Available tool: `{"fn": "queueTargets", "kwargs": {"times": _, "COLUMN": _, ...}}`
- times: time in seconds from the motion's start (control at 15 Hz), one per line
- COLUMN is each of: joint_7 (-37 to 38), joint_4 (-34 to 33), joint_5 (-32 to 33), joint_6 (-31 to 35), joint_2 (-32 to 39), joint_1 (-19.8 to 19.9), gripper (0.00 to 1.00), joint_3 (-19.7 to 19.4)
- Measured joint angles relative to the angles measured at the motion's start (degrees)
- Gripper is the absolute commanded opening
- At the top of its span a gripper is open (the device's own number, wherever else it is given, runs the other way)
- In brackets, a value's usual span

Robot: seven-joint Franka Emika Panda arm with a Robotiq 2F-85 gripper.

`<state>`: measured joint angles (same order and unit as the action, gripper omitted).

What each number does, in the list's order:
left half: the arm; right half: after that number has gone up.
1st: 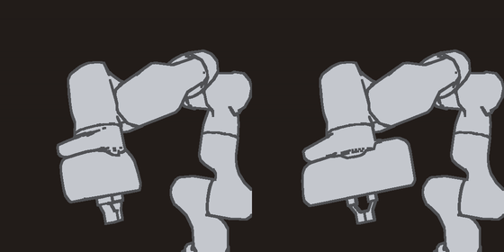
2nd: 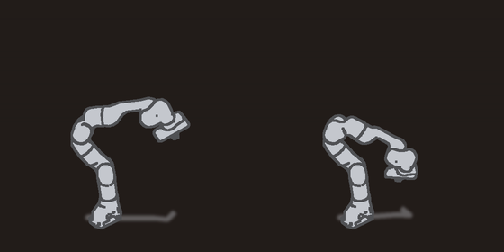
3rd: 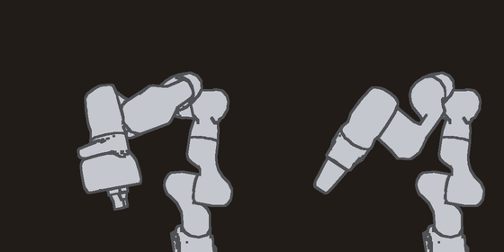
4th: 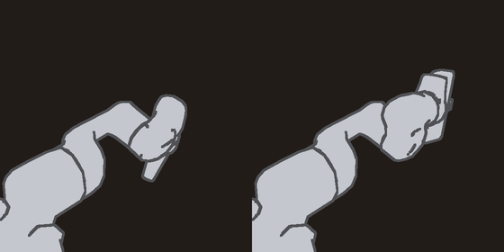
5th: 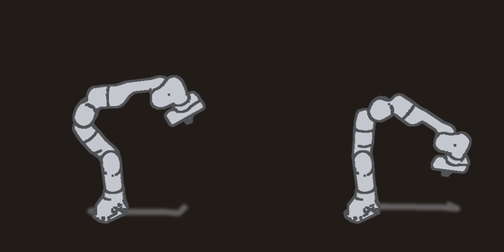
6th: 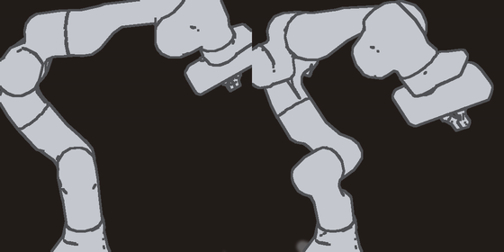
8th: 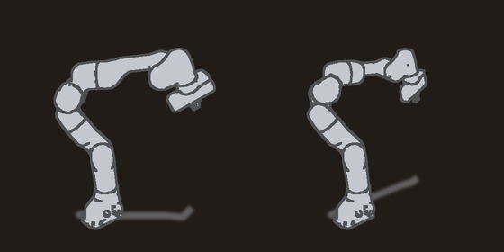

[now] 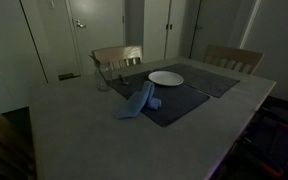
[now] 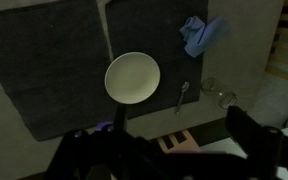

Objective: Use the towel to wipe the plate.

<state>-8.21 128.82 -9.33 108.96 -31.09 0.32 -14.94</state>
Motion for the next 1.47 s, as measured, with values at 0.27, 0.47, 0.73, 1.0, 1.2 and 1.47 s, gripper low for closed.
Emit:
{"fn": "queueTargets", "kwargs": {"times": 0.27, "joint_7": 0.0, "joint_4": 0.0, "joint_5": 0.0, "joint_6": 0.0, "joint_2": 0.0, "joint_1": 0.3, "gripper": 1.00, "joint_3": 0.3}}
{"fn": "queueTargets", "kwargs": {"times": 0.47, "joint_7": 0.8, "joint_4": 0.0, "joint_5": 0.0, "joint_6": 0.0, "joint_2": 0.5, "joint_1": 0.3, "gripper": 1.00, "joint_3": 1.7}}
{"fn": "queueTargets", "kwargs": {"times": 0.73, "joint_7": 4.3, "joint_4": -0.1, "joint_5": 0.0, "joint_6": 0.0, "joint_2": 3.5, "joint_1": 0.3, "gripper": 1.00, "joint_3": 5.4}}
{"fn": "queueTargets", "kwargs": {"times": 1.0, "joint_7": 8.1, "joint_4": -0.8, "joint_5": 0.0, "joint_6": 0.0, "joint_2": 8.3, "joint_1": -0.1, "gripper": 1.00, "joint_3": 9.9}}
{"fn": "queueTargets", "kwargs": {"times": 1.2, "joint_7": 9.4, "joint_4": -1.2, "joint_5": 0.0, "joint_6": 0.1, "joint_2": 11.3, "joint_1": -0.9, "gripper": 1.00, "joint_3": 12.5}}
{"fn": "queueTargets", "kwargs": {"times": 1.47, "joint_7": 11.4, "joint_4": -1.4, "joint_5": 0.0, "joint_6": 1.9, "joint_2": 14.6, "joint_1": -2.4, "gripper": 1.00, "joint_3": 15.4}}
